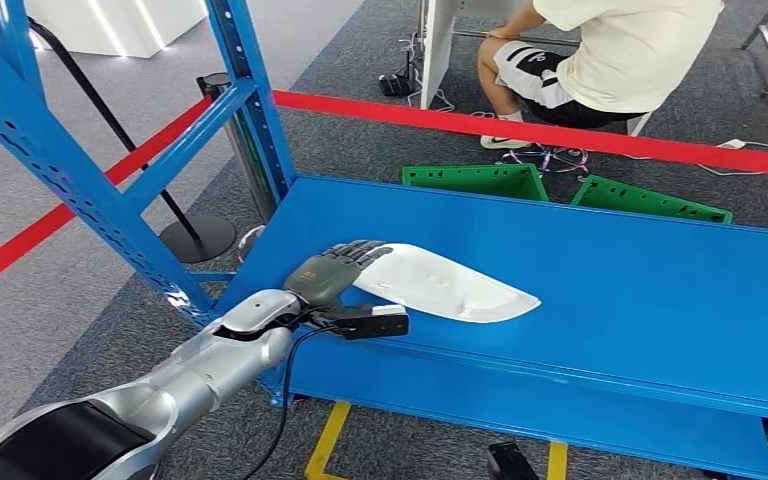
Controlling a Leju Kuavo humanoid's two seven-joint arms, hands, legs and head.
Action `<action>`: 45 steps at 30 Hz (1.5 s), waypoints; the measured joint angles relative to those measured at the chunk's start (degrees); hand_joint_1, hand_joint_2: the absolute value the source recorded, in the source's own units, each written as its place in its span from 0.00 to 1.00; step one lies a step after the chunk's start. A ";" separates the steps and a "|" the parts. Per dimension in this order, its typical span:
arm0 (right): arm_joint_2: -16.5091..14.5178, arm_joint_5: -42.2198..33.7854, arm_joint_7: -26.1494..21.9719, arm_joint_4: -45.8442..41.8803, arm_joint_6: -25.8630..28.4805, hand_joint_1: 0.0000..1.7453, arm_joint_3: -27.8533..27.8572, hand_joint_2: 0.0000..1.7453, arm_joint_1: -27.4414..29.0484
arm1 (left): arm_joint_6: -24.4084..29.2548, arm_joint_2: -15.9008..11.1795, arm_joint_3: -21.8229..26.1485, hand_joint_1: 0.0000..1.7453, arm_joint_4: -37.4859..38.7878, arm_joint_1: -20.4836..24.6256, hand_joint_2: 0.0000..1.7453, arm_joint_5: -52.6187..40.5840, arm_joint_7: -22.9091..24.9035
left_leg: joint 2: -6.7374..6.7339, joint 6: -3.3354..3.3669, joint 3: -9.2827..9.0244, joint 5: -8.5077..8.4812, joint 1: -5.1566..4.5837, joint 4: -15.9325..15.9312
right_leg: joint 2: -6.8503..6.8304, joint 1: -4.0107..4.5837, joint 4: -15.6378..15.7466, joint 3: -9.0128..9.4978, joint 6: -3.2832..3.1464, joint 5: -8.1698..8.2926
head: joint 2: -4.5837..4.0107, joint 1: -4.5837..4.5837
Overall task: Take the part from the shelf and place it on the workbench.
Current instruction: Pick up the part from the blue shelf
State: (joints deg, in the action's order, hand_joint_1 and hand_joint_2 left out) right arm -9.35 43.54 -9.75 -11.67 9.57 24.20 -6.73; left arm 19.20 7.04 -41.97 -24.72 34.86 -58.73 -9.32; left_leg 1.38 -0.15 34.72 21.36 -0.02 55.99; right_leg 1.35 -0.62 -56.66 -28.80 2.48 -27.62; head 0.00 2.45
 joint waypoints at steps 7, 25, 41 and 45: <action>0.00 0.00 -0.02 0.00 0.04 0.00 0.00 0.00 0.00 | 0.00 0.05 0.00 0.00 0.00 0.00 1.00 0.41 0.10 | 0.00 0.00 0.00 0.00 0.00 0.00 | 0.00 0.00 0.00 0.00 0.00 0.00 | 0.00 0.01; 0.00 -0.04 -0.10 0.00 0.16 0.00 0.00 0.00 0.01 | 1.11 0.06 -0.42 0.00 0.00 0.06 1.00 -0.61 0.90 | 0.00 0.00 -0.01 0.00 0.00 0.00 | 0.00 0.00 0.00 0.02 0.00 0.00 | 0.00 0.01; 0.00 -0.04 -0.10 0.00 0.16 0.00 0.00 0.00 0.01 | 1.11 0.06 -0.42 0.00 0.00 0.06 1.00 -0.59 0.97 | 0.00 0.00 0.00 0.00 0.00 0.00 | 0.00 0.00 0.00 0.02 0.00 0.00 | 0.00 0.01; 0.00 -0.04 -0.10 0.00 0.16 0.00 0.00 0.00 0.01 | 1.06 0.06 -0.42 0.00 0.00 0.06 1.00 -0.57 1.00 | 0.00 0.00 0.00 0.00 0.00 0.00 | 0.00 0.00 0.00 0.01 0.00 0.00 | 0.00 0.01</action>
State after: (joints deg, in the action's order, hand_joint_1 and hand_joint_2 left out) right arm -9.35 43.50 -9.86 -11.67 9.73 24.20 -6.72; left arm 20.26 7.10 -42.38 -24.72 34.93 -59.30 -8.32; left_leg 1.38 -0.15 34.72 21.36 -0.02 55.99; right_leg 1.35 -0.62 -56.66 -28.79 2.48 -27.62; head 0.00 2.46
